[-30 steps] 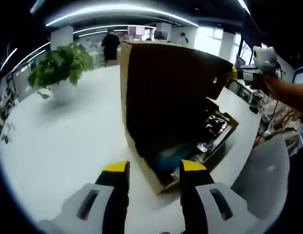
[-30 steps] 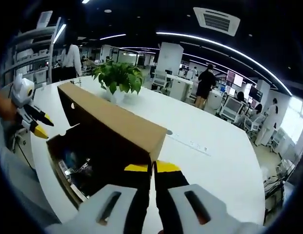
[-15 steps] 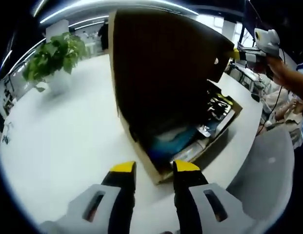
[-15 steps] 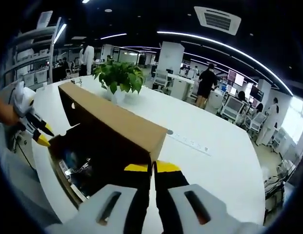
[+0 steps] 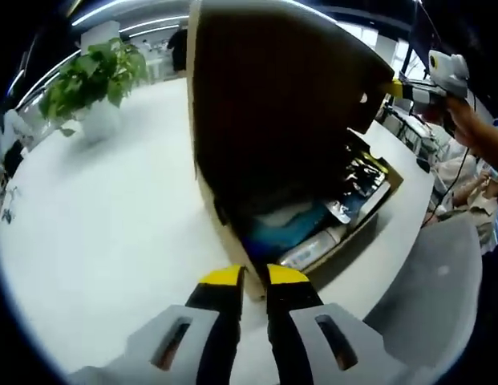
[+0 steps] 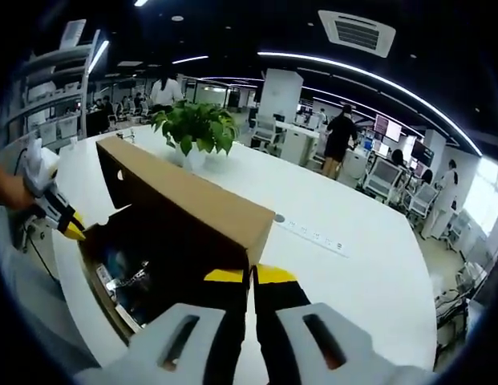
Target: Operate the shoe box by opening the lid, removing the specified soft item, and placing it in the target area until the item is outside and the box remains undamaged.
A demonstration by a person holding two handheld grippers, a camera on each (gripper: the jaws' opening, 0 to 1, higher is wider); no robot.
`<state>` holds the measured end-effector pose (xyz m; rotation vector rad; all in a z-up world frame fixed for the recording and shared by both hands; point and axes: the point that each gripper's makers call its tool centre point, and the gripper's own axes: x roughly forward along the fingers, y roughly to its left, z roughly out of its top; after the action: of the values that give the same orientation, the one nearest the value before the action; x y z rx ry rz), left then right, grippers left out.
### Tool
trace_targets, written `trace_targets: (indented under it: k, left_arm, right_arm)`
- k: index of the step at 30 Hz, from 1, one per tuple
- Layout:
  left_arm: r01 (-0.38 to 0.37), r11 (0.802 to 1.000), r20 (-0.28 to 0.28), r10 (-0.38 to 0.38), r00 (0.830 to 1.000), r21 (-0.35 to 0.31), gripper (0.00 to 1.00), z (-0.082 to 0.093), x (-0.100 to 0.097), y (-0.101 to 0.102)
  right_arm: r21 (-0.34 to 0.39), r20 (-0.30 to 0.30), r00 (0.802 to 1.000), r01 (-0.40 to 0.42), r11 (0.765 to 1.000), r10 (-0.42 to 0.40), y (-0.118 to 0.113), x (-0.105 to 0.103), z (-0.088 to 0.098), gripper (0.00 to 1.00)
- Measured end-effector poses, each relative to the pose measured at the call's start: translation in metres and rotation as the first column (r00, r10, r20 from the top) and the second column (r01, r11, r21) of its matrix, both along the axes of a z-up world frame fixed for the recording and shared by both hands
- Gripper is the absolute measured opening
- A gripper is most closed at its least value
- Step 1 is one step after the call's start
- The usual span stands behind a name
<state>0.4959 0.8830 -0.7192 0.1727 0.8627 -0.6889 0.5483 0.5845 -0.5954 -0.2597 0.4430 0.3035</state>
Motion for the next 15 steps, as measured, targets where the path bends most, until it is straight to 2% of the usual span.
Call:
trace_targets:
  k: [15]
  left_arm:
    - [-0.003, 1.000, 0.008, 0.003, 1.000, 0.013, 0.05, 0.002, -0.002, -0.002]
  right_arm:
    - [-0.010, 0.003, 1.000, -0.003, 1.000, 0.003, -0.002, 0.011, 0.002, 0.00]
